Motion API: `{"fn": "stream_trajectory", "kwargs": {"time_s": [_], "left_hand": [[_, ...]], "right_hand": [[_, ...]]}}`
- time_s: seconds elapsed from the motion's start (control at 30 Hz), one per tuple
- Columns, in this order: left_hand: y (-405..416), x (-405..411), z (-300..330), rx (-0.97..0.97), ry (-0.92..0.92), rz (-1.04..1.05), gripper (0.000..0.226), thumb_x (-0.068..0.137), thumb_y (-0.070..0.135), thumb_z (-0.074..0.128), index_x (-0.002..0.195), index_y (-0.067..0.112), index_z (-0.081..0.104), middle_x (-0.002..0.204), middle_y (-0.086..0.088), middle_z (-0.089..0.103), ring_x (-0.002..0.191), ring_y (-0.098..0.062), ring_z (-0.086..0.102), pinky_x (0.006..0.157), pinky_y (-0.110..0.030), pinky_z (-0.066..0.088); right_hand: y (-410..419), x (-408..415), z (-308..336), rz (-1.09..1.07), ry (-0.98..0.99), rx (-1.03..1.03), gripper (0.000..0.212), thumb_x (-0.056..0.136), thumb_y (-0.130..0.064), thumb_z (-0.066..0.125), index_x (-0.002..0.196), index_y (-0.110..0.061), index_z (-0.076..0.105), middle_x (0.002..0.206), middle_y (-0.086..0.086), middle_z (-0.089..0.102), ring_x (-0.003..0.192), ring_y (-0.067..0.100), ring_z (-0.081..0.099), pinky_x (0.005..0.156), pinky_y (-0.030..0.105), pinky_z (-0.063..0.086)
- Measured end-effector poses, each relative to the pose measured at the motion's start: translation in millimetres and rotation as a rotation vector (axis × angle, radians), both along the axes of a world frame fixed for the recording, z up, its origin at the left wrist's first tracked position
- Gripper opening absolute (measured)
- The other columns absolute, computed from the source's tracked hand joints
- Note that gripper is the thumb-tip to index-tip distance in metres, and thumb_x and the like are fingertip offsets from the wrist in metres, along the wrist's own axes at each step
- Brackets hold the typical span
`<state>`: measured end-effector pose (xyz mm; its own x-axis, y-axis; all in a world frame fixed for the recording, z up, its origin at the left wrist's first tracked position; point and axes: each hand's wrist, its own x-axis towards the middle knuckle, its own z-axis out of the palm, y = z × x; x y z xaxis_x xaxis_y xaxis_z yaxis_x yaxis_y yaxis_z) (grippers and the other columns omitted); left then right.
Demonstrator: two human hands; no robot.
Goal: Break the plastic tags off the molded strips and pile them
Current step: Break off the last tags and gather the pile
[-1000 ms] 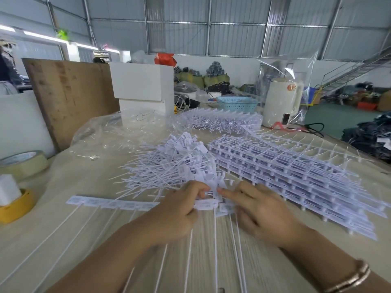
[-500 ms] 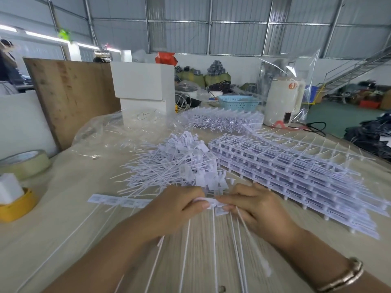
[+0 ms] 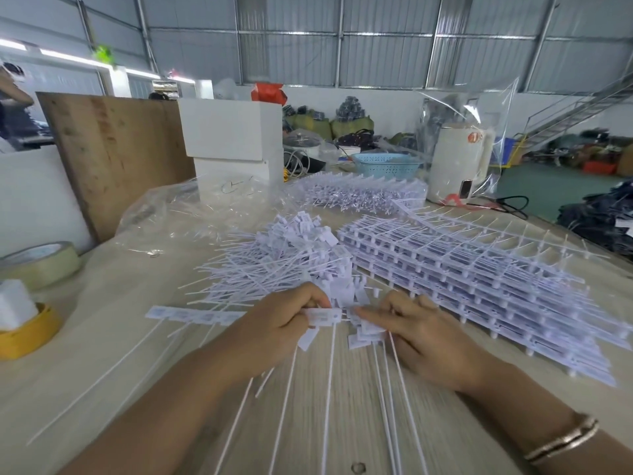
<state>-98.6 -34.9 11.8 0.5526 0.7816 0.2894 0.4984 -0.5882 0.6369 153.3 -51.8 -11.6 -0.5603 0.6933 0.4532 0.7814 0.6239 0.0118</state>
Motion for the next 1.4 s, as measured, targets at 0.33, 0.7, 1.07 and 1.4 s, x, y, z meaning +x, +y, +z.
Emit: {"fn": "stream_trajectory", "kwargs": {"time_s": [0.33, 0.7, 1.07, 1.4], "left_hand": [[-15.8, 30.8, -9.8, 0.157, -0.011, 0.006, 0.029, 0.097, 0.011, 0.043, 0.123, 0.023, 0.046, 0.080, 0.009, 0.058, 0.065, 0.007, 0.049, 0.068, -0.022, 0.032], [-0.1, 9.3, -2.7, 0.226, 0.115, -0.003, 0.025, 0.095, 0.040, 0.048, 0.080, 0.022, 0.056, 0.061, 0.009, 0.046, 0.061, -0.002, 0.045, 0.065, -0.020, 0.026], [4.1, 0.9, 1.9, 0.204, 0.001, -0.079, 0.015, 0.092, 0.029, 0.052, 0.079, 0.035, 0.052, 0.061, 0.017, 0.047, 0.056, 0.002, 0.043, 0.056, -0.011, 0.028], [-0.4, 7.0, 0.6, 0.096, -0.050, -0.004, 0.033, 0.085, 0.003, 0.039, 0.100, 0.022, 0.061, 0.086, 0.003, 0.057, 0.070, -0.009, 0.049, 0.060, -0.015, 0.032]], "right_hand": [[-6.7, -24.9, 4.5, 0.082, 0.018, 0.302, 0.043, 0.083, -0.033, 0.056, 0.125, -0.026, 0.059, 0.099, -0.004, 0.064, 0.082, 0.010, 0.061, 0.065, 0.028, 0.046], [-4.4, -19.5, 5.7, 0.112, 0.145, 0.360, 0.031, 0.096, -0.036, 0.046, 0.115, -0.023, 0.066, 0.085, -0.007, 0.071, 0.070, 0.011, 0.067, 0.059, 0.034, 0.039], [-8.3, -4.4, 14.4, 0.128, 0.739, -0.294, 0.025, 0.086, -0.025, 0.051, 0.099, -0.022, 0.072, 0.101, -0.018, 0.070, 0.096, -0.004, 0.063, 0.083, 0.010, 0.047], [0.6, 4.5, 4.2, -0.021, -0.088, -0.162, 0.077, 0.085, -0.003, 0.046, 0.143, -0.040, 0.013, 0.107, -0.009, 0.039, 0.096, 0.001, 0.032, 0.083, 0.023, 0.030]]}}
